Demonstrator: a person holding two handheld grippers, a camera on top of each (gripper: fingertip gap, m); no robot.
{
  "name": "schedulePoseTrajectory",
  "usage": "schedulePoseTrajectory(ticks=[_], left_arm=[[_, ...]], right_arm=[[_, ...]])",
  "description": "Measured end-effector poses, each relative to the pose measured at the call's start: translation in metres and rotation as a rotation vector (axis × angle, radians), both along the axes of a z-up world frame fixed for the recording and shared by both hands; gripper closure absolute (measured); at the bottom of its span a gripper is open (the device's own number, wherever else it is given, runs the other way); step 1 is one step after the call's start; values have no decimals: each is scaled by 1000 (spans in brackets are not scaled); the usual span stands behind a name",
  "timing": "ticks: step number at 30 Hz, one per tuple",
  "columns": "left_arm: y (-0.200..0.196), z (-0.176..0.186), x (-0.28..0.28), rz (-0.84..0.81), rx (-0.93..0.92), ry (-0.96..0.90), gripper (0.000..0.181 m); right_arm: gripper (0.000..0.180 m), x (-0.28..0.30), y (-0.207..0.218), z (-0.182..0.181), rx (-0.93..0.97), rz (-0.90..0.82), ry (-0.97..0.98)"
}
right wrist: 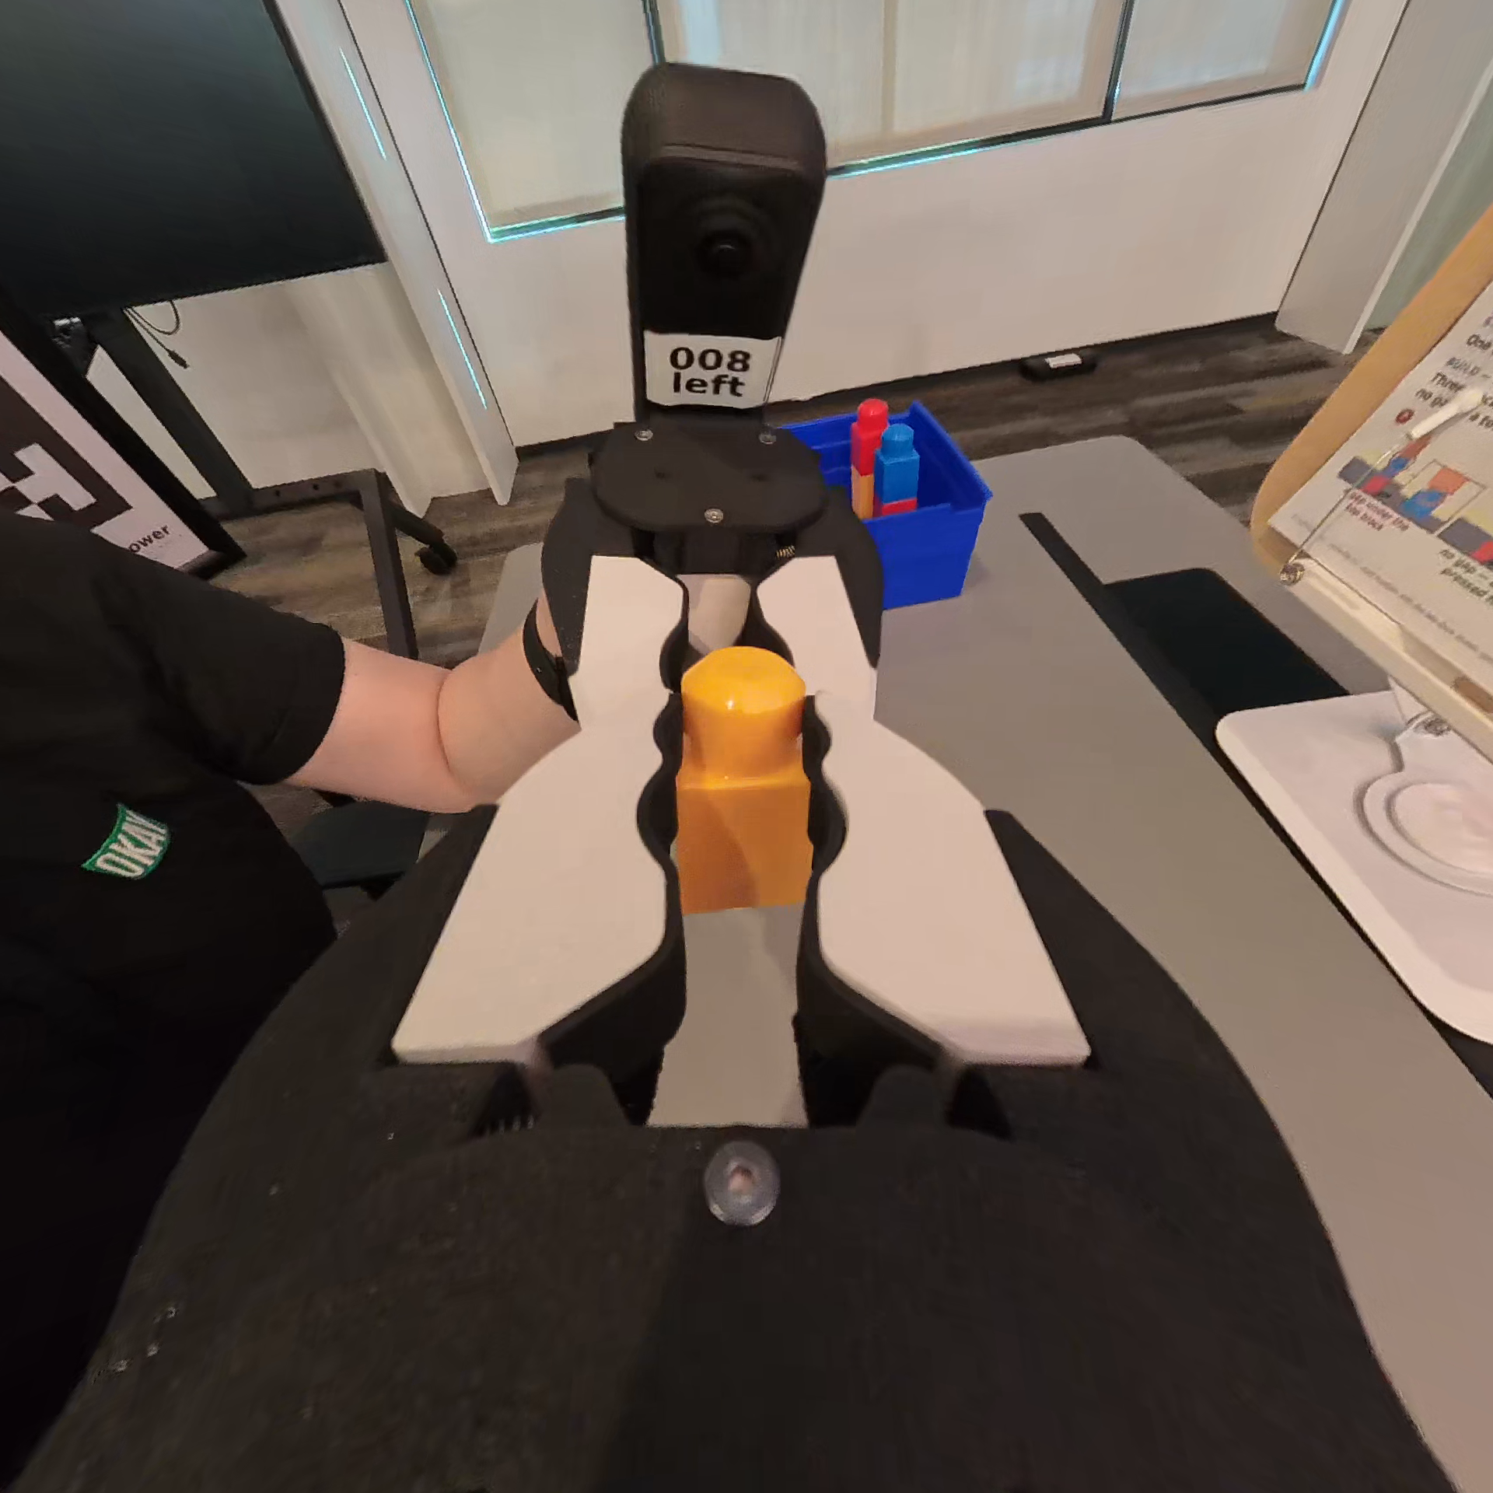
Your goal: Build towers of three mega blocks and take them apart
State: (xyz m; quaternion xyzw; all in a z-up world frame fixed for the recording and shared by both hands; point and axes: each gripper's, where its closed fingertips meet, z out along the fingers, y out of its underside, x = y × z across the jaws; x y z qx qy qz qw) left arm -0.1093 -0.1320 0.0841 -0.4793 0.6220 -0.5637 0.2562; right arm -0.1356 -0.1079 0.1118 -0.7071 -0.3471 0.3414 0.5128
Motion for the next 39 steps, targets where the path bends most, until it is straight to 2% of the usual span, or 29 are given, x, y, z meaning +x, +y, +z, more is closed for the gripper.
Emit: schedulePoseTrajectory(ticks=[3, 7, 10, 12, 14, 17, 19, 21, 23, 26, 29, 33, 36, 39], left_arm=[[-6, 13, -4, -32, -28, -66, 144], [-6, 19, -11, -34, 0, -82, 143], [-5, 22, -15, -31, 5, -91, 145], [-5, 23, -17, -32, 4, -89, 146], [-2, 23, -17, -13, 3, -85, 147], [0, 24, -19, -13, -9, -85, 148], [1, 24, -19, -9, -10, -85, 149], [2, 23, -20, -9, -11, -76, 149], [4, 21, -19, -4, -11, -70, 149], [6, 21, -21, 8, -4, -62, 149], [9, 30, -31, 33, 23, -71, 149], [13, 67, -68, 137, 99, -175, 149], [32, 91, -110, 333, 160, -213, 148], [85, 96, -167, 680, 238, -177, 146]], right_arm=[[152, 12, -11, 19, 36, 37, 103], [152, 67, -45, 57, 69, 64, 383], [152, 120, -65, 58, 120, -75, 405], [152, 162, -70, 40, 116, -276, 328], [152, 221, -77, 10, 83, -571, 215], [152, 316, -107, -53, -114, -1001, 155], [152, 360, -132, -95, -255, -1189, 180], [152, 384, -148, -130, -371, -1285, 217], [152, 394, -153, -151, -442, -1315, 259], [140, 399, -152, -145, -407, -1326, 306], [139, 395, -149, -108, -252, -1328, 266], [137, 368, -136, -56, -33, -1238, 184], [138, 346, -123, -40, 29, -1163, 99], [138, 333, -106, -35, 54, -1116, 18]])
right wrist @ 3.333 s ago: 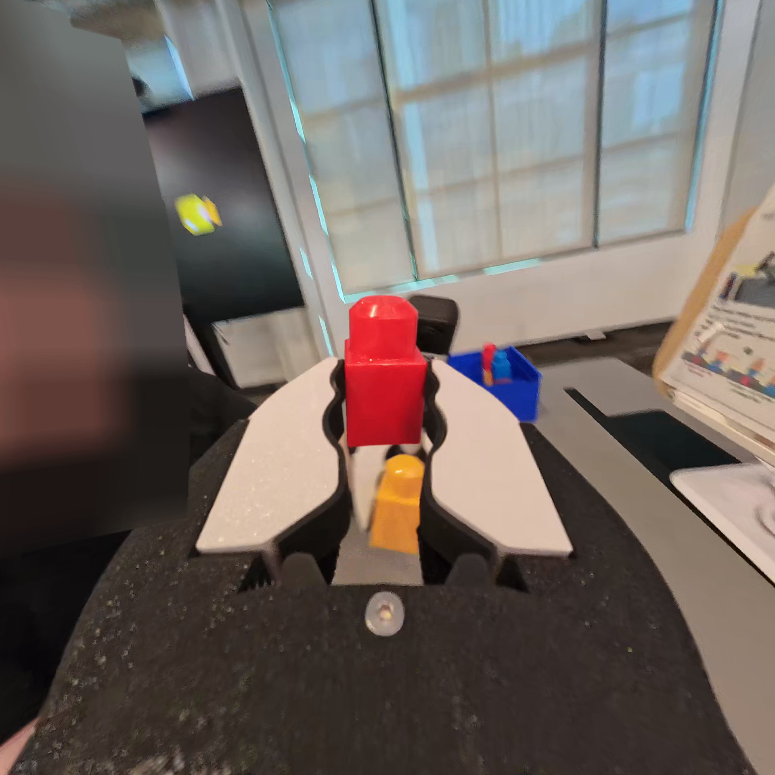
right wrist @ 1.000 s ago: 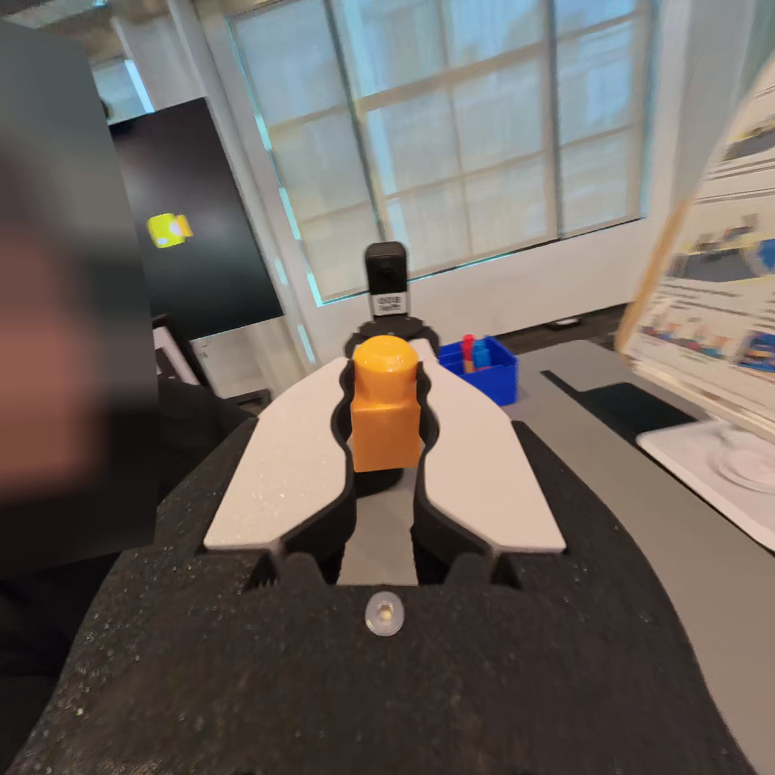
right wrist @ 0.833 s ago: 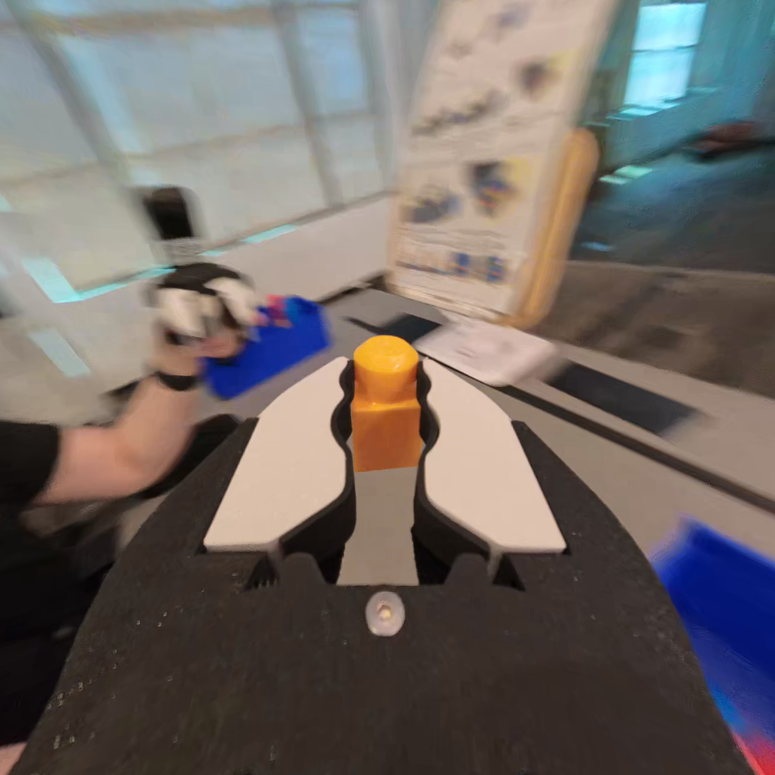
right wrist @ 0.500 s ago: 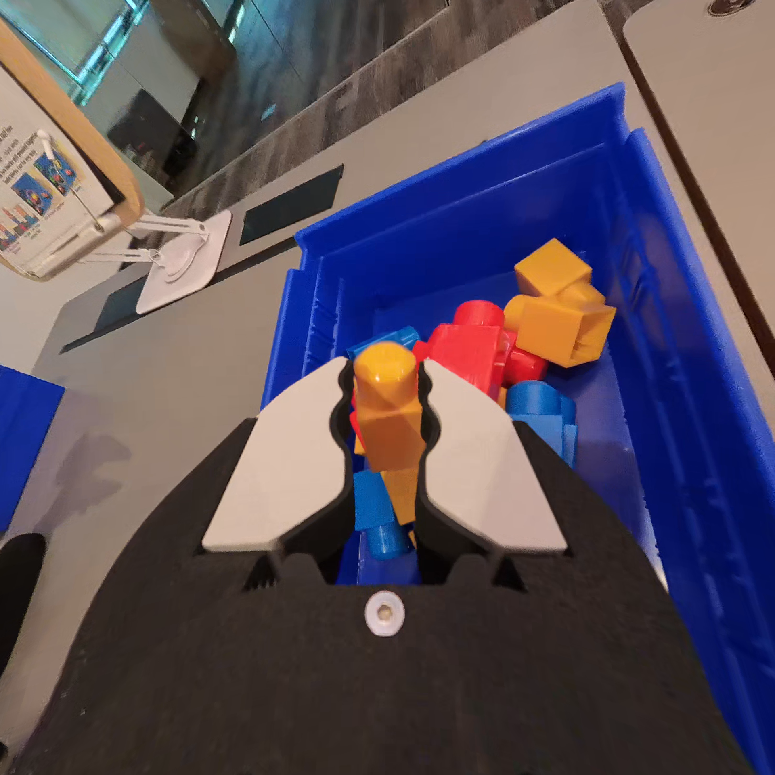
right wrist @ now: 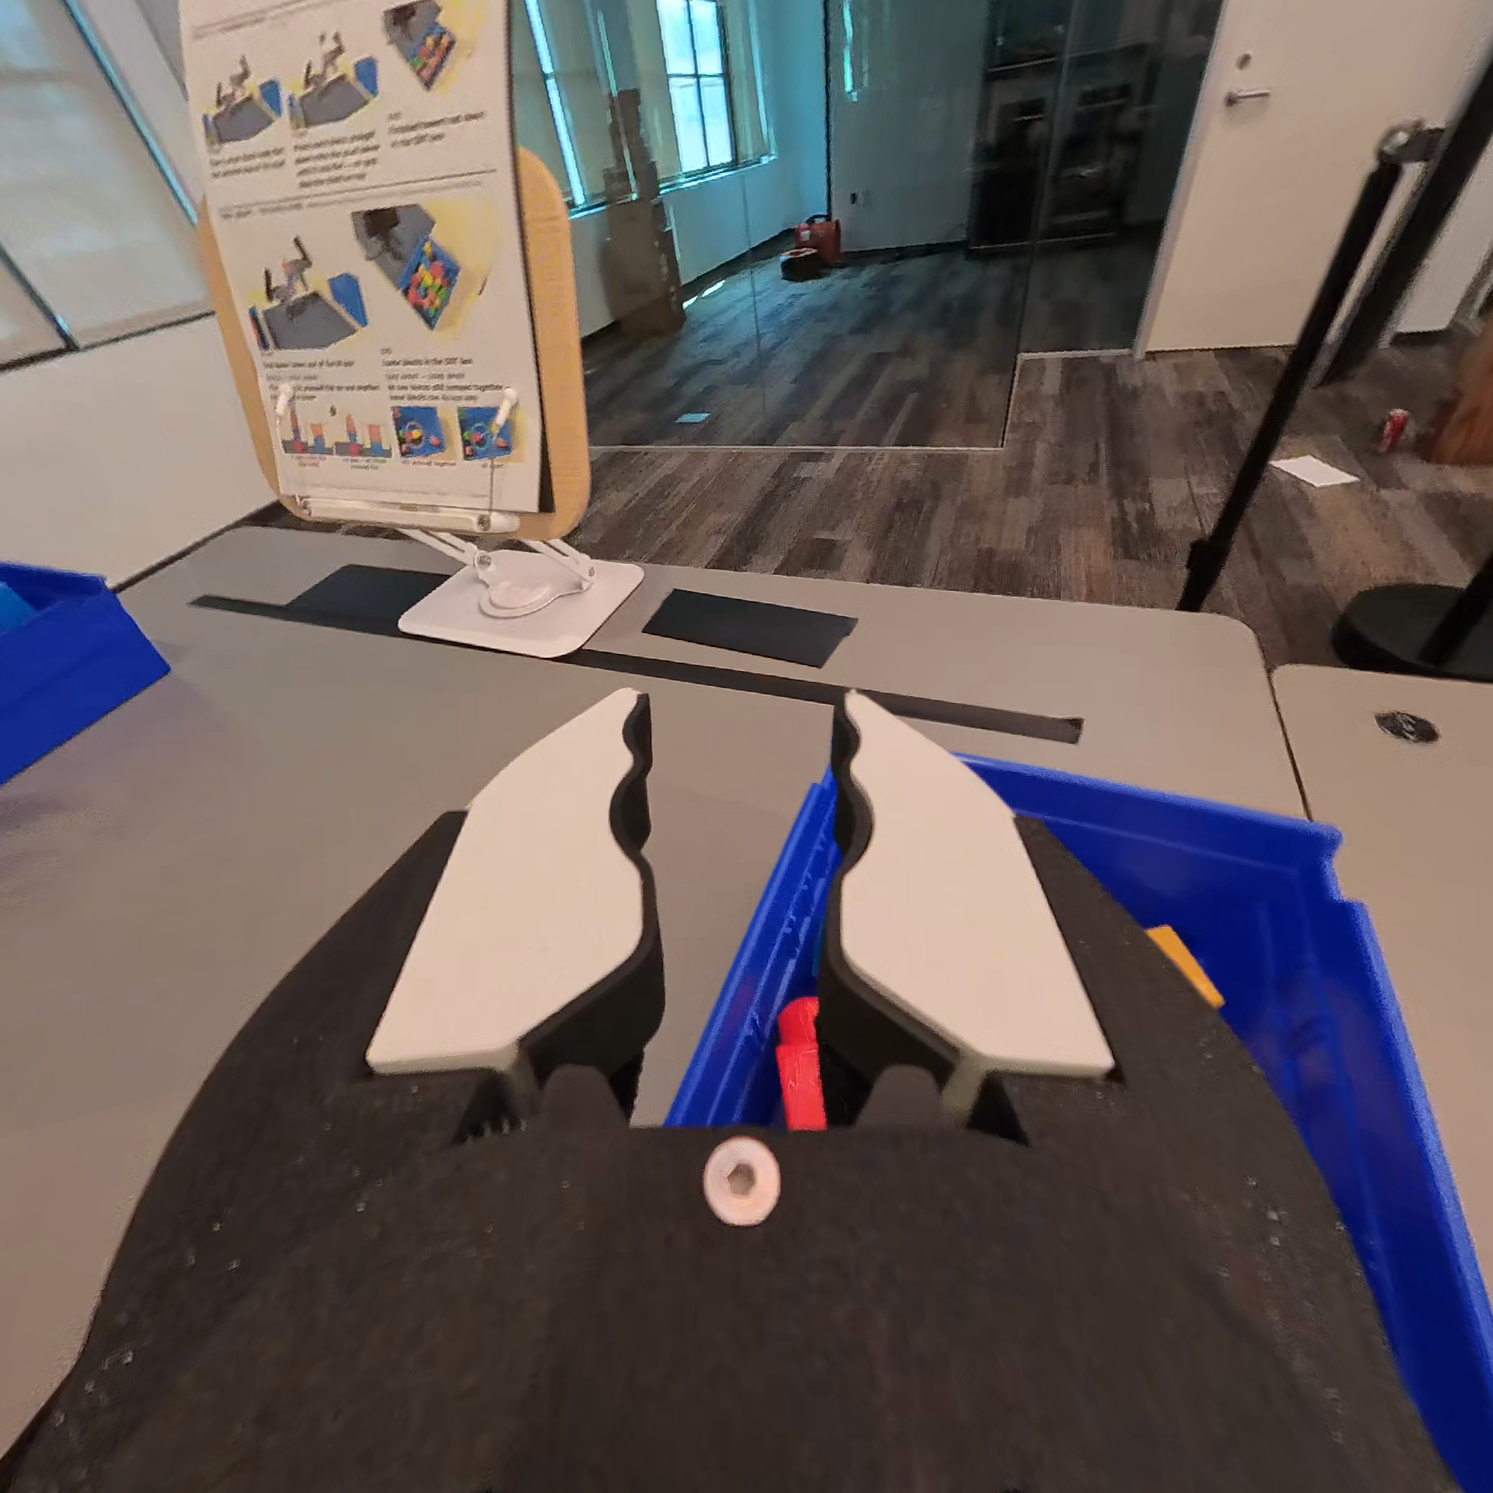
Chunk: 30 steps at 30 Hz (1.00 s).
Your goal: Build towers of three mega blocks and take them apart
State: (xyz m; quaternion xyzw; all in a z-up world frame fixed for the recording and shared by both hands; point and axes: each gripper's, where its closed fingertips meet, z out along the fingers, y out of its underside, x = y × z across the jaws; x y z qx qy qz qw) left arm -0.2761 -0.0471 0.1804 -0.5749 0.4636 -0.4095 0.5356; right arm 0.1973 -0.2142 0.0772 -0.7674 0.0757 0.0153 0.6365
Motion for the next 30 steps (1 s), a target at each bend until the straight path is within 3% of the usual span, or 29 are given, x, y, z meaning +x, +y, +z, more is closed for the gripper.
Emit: schedulePoseTrajectory(ticks=[5, 10, 15, 18, 22, 30], left_arm=[[110, -35, -115, 553, 103, 140, 139], [194, -133, -209, 861, -36, 400, 130], [235, -210, -229, 924, -225, 383, 141], [253, -241, -233, 953, -328, 415, 134], [269, -254, -221, 926, -410, 376, 130], [294, -274, -227, 971, -396, 473, 136]], right_arm=[[138, -14, 25, -8, -59, 72, -30], [138, -15, 29, -12, -91, 78, -60], [138, -10, 21, -2, -23, 60, -26], [139, -7, 16, -2, -7, 48, -3], [139, -3, 12, -5, -7, 28, 15], [139, -6, 16, -14, -66, 38, 15]])
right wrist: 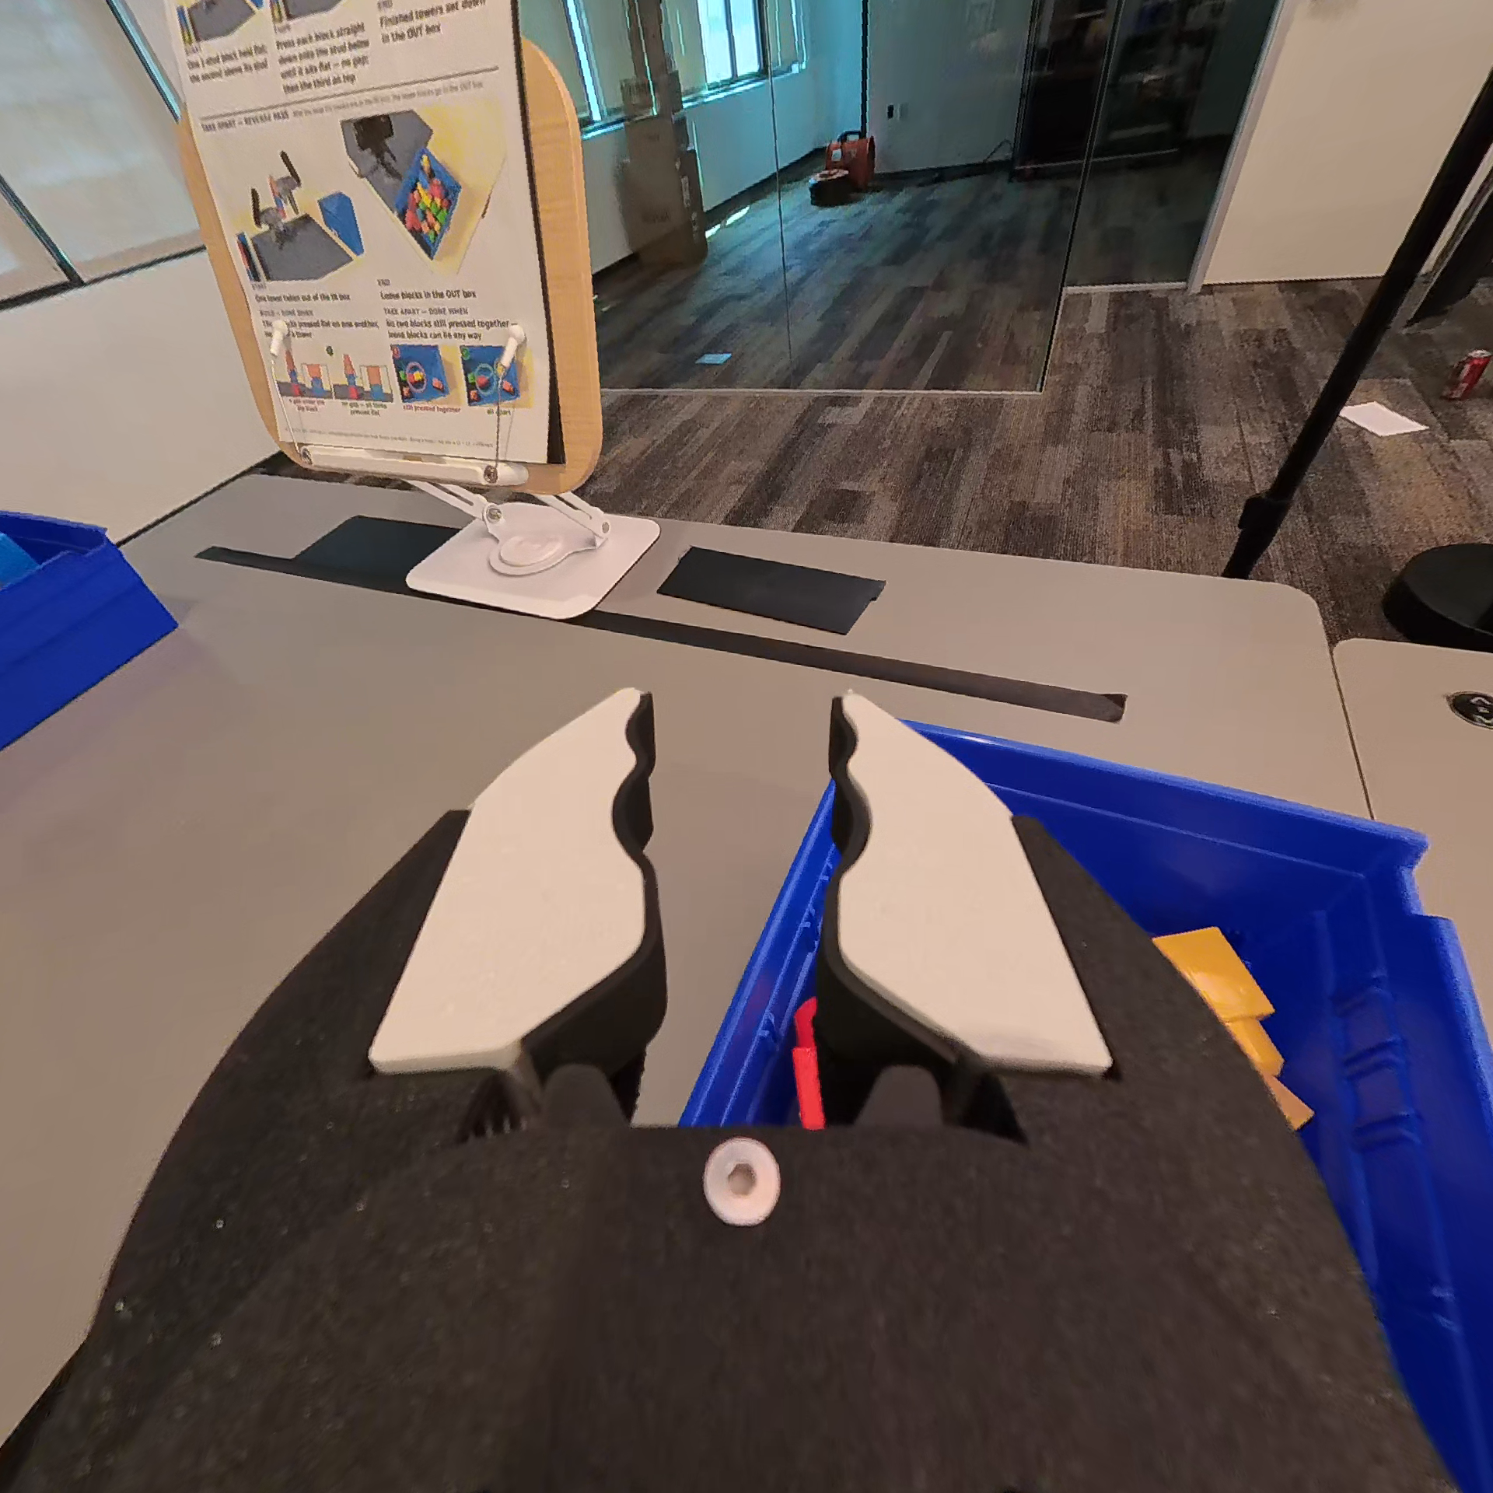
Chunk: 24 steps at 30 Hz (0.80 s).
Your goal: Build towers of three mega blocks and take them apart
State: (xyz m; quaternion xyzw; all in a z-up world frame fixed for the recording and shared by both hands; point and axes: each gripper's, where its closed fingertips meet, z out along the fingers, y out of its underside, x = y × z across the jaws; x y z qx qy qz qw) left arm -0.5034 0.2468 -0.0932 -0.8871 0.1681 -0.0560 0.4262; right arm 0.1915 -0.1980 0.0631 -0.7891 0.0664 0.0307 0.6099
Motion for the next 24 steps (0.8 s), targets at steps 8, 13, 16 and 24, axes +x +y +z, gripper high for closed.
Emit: schedulePoseTrajectory(ticks=[8, 13, 16, 24], left_arm=[[19, -4, -8, -4, 34, 107, 131], [34, -2, 0, -35, 106, 106, 131], [39, -3, 3, -41, 132, 104, 134], [37, -1, 5, -48, 135, 18, 143]], right_arm=[[139, -2, 4, 1, -18, 4, -11], [139, -1, 4, -4, -44, -6, -11], [140, -2, 5, -7, -66, -6, -17], [140, -3, 8, -11, -91, -4, -24]])
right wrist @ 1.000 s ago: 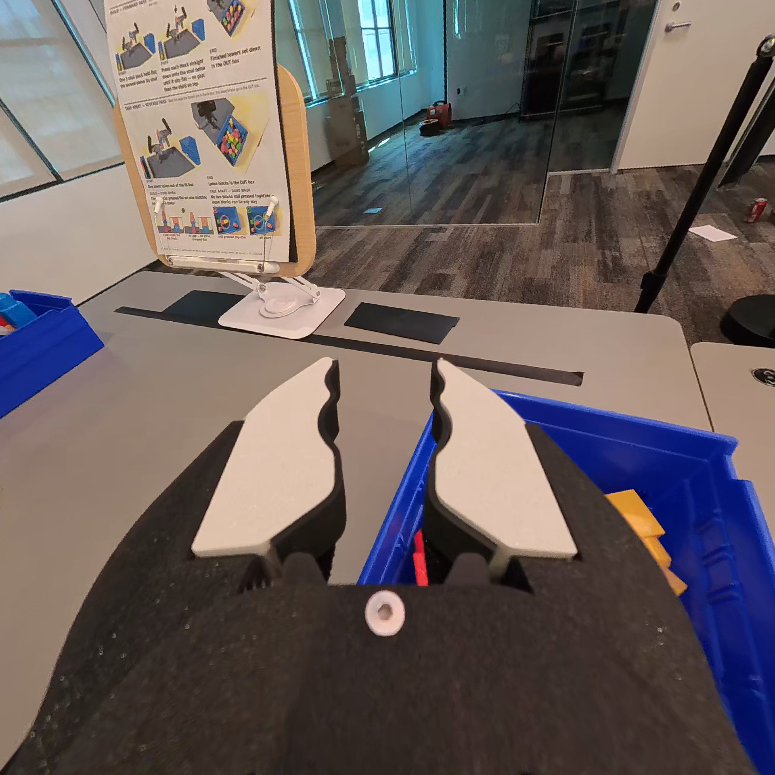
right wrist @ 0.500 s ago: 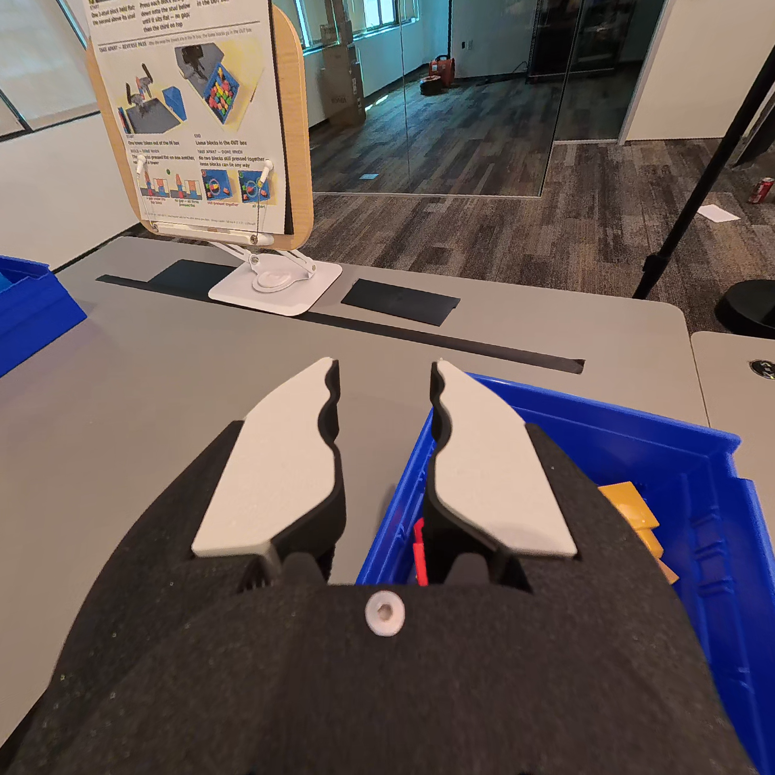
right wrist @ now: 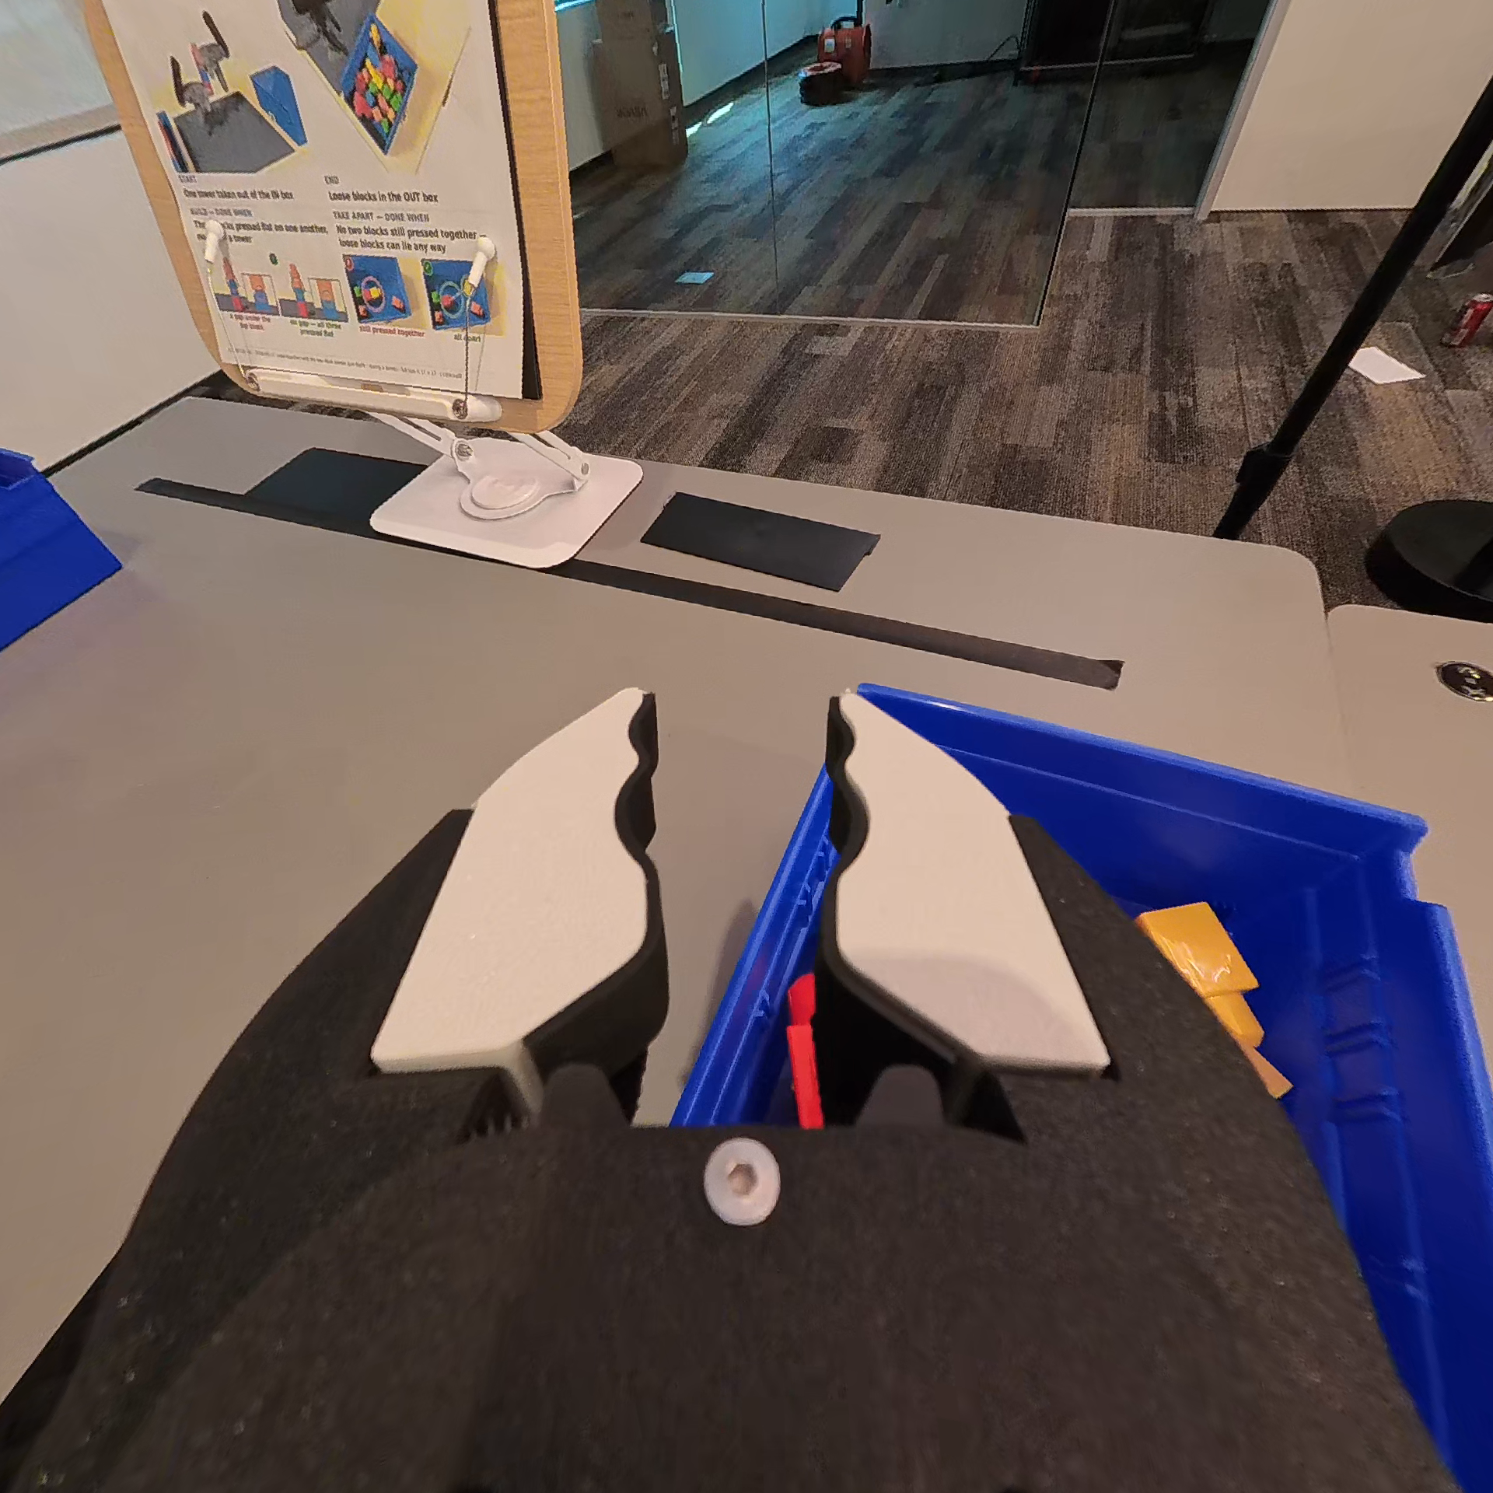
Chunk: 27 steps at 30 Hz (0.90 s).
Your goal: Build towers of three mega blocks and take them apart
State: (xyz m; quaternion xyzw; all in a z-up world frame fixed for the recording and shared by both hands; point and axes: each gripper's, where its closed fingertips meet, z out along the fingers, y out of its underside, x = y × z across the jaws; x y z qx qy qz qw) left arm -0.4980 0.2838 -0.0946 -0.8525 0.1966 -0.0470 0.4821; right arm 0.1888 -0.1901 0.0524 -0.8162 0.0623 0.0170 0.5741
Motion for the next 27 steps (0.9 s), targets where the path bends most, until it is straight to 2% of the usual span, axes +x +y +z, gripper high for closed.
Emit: schedulePoseTrajectory(ticks=[4, 7, 12, 15, 17, 19, 21, 24, 27], left_arm=[[-9, 6, -7, 5, -25, -42, 144], [-19, 30, -15, 4, 38, -56, 144], [-46, 94, -45, 51, 233, -53, 144], [-75, 148, -38, -8, 342, -140, 145], [-104, 187, -8, -137, 393, -232, 145], [-143, 221, 42, -345, 405, -369, 145], [-188, 249, 94, -569, 403, -515, 145], [-252, 269, 165, -845, 328, -628, 144], [-306, 275, 228, -1060, 253, -666, 145]], right_arm=[[140, 0, 1, -4, -10, 3, 7], [140, 0, 1, -5, -6, 9, 15], [141, -1, 3, -4, 1, 20, 21], [141, -7, 6, 2, 21, 40, 18], [146, -14, 13, 10, 39, 55, 17], [148, -24, 25, 29, 101, 61, 13], [147, -52, 40, 55, 209, 148, 4], [145, -129, 58, 87, 326, 445, 4], [140, -211, 63, 105, 392, 767, 42]])
